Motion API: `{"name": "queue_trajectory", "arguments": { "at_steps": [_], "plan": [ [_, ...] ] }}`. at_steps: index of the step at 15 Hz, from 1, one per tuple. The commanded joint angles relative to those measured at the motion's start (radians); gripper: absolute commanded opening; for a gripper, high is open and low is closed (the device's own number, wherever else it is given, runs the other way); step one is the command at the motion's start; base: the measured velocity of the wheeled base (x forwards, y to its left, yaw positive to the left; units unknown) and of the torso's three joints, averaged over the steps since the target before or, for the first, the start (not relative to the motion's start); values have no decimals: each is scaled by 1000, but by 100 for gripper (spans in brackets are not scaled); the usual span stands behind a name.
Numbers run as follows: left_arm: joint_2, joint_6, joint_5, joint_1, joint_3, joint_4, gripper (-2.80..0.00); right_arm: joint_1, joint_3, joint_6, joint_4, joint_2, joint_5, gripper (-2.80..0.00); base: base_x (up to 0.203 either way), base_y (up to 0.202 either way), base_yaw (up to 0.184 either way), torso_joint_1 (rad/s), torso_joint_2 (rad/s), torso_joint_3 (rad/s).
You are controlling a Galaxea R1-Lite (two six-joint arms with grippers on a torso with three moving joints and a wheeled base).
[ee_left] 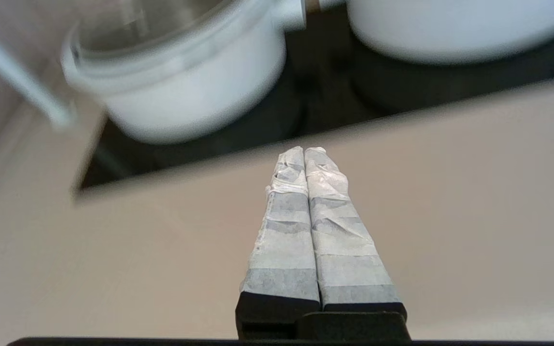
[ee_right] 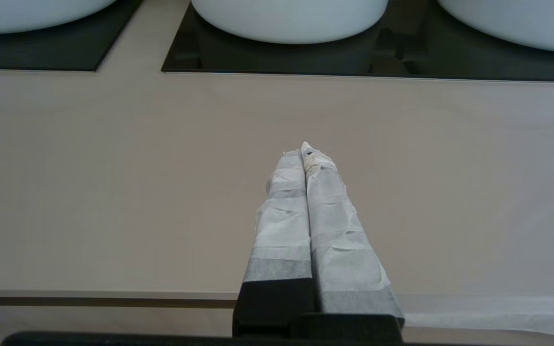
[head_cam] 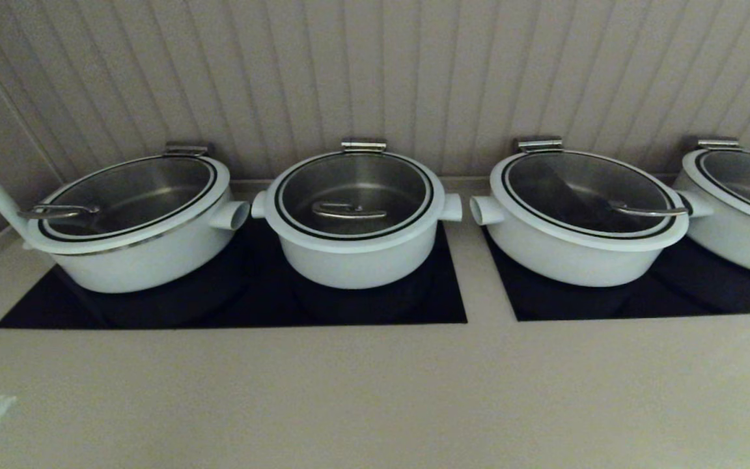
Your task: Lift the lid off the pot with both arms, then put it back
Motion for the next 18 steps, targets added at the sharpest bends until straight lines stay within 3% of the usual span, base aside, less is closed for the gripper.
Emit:
{"name": "queue_trajectory", "arguments": {
  "at_steps": [1,2,4,9,12,15,18],
  "plan": [
    [-200,-94,25,0,44,141,-280,0,0,0,0,0,0,-280,0,0,0,0,0,0],
    [-197,-134,35,0,88,154,-280,0,0,0,0,0,0,-280,0,0,0,0,0,0],
    [-196,-155,38,0,130,146,-280,0,0,0,0,0,0,-280,0,0,0,0,0,0],
    [-196,-139,41,0,130,210,-280,0,0,0,0,0,0,-280,0,0,0,0,0,0],
    [-220,-111,102,-27,130,215,-280,0,0,0,0,0,0,-280,0,0,0,0,0,0],
    [-422,-95,77,-69,128,254,-280,0,0,1,1,0,0,-280,0,0,0,0,0,0],
    [-464,-90,55,-86,125,291,-280,0,0,0,0,0,0,-280,0,0,0,0,0,0]
  ]
}}
